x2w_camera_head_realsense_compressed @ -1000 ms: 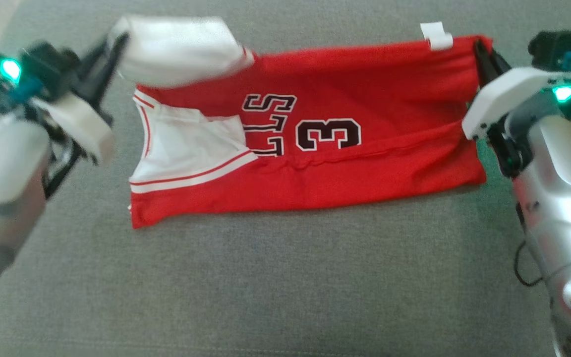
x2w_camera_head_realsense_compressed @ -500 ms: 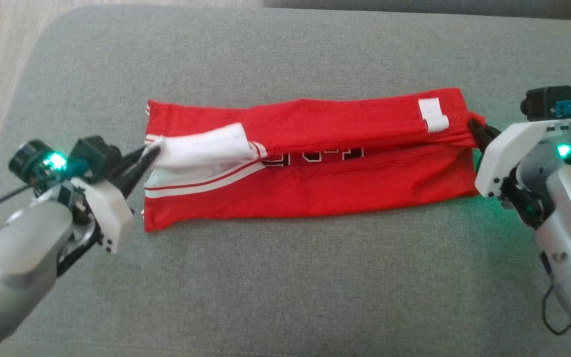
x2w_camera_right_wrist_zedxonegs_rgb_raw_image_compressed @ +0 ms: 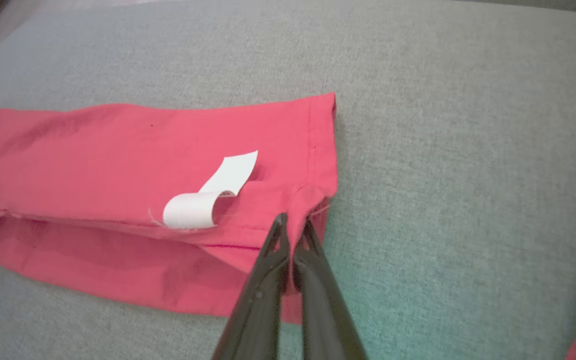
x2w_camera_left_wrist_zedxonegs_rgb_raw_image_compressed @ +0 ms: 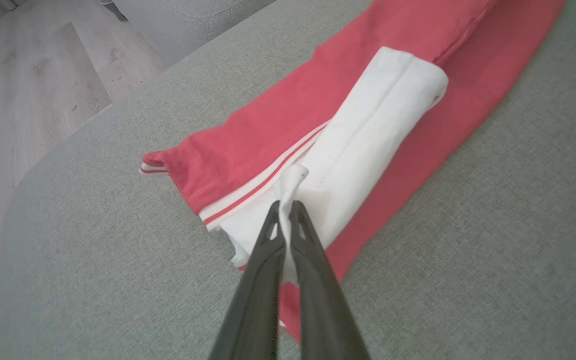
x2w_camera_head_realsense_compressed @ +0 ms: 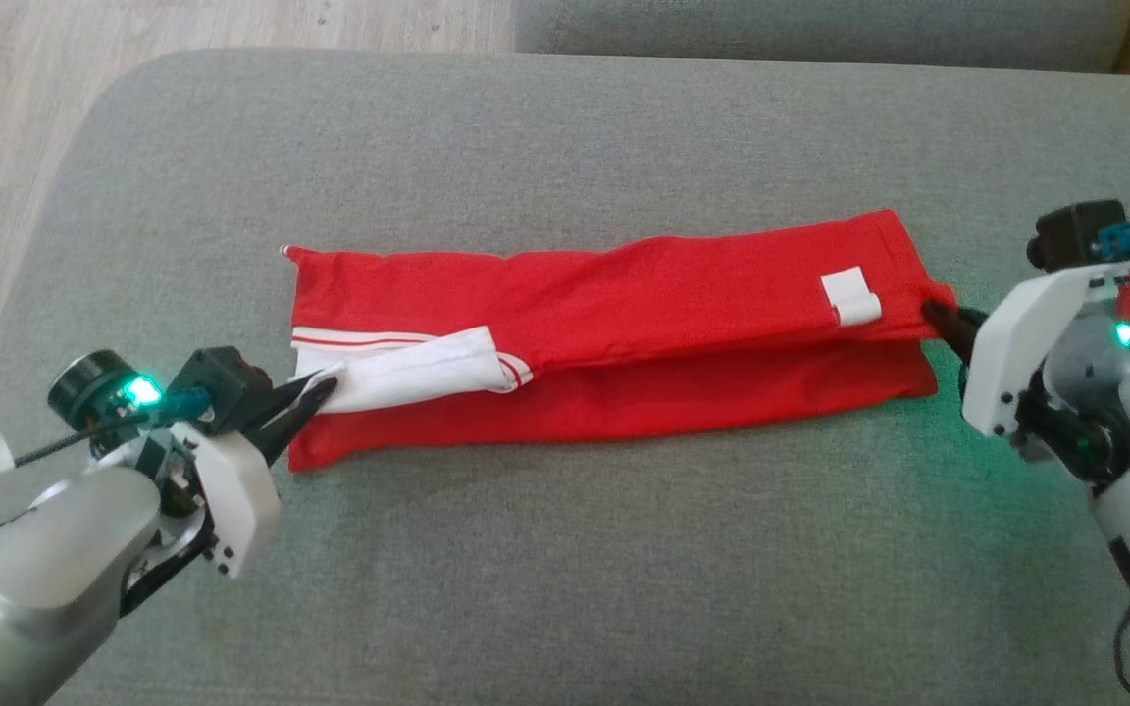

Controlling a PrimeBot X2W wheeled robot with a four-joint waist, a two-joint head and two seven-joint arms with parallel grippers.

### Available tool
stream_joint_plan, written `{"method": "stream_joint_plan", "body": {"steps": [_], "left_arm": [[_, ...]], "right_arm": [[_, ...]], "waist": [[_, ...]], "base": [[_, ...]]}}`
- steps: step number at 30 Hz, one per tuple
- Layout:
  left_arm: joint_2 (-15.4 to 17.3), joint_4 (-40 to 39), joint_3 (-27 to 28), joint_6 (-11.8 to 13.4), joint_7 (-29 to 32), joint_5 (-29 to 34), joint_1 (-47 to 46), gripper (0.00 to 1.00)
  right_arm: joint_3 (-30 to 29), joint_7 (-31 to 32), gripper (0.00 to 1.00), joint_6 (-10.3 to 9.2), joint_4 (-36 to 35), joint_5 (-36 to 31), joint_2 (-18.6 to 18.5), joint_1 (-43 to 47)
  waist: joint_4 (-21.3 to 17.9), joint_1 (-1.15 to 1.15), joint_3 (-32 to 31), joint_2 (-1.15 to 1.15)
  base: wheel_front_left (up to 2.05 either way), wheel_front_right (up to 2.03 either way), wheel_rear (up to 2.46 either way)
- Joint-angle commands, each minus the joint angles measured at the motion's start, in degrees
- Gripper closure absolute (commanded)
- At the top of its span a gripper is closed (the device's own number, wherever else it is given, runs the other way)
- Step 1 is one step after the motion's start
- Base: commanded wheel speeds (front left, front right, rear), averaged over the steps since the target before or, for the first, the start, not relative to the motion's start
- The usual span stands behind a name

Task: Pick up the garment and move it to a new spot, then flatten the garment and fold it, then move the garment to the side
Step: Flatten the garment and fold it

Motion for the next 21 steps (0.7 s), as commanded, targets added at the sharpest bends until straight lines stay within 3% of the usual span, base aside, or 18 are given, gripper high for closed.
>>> {"method": "stream_joint_plan", "body": {"steps": [1, 12, 14, 15, 21], "left_arm": [[2.0, -0.6, 2.1, 0.8, 0.0, 0.4, -1.7, 1.0], [0.8, 0.4, 2.0, 1.3, -0.2, 1.0, -1.1, 1.0], [0.5, 0.7, 2.0, 1.2, 0.1, 1.1, -0.8, 0.41], [0.4, 0.8, 2.0, 1.1, 0.3, 1.0, -0.7, 0.0], [0.7, 1.5, 2.3, 1.5, -0.9, 3.0, -1.7, 0.0]], "right_arm": [[0.4, 1.0, 1.0, 0.39, -2.5, 0.6, -1.6, 0.5], [-2.1, 8.1, 1.0, 0.39, -5.8, -1.2, -1.4, 3.3], [-3.1, 8.1, 0.0, 0.39, -6.2, -2.5, -0.9, 3.4], [-3.7, 8.1, 0.0, 0.39, -6.3, -3.0, -0.6, 3.5], [-6.7, 7.9, 0.0, 0.39, -7.3, -4.2, 1.1, 3.8]], "waist": [[0.1, 0.0, 0.1, 0.0], [-0.1, 0.0, 2.0, 0.0], [-0.2, 0.0, 2.2, 0.0], [-0.2, 0.0, 2.3, 0.0], [-0.2, 0.0, 1.5, 0.0]], "base": [[0.0, 0.0, 0.0], [0.0, 0.0, 0.0], [0.0, 0.0, 0.0], [0.0, 0.0, 0.0], [0.0, 0.0, 0.0]]}}
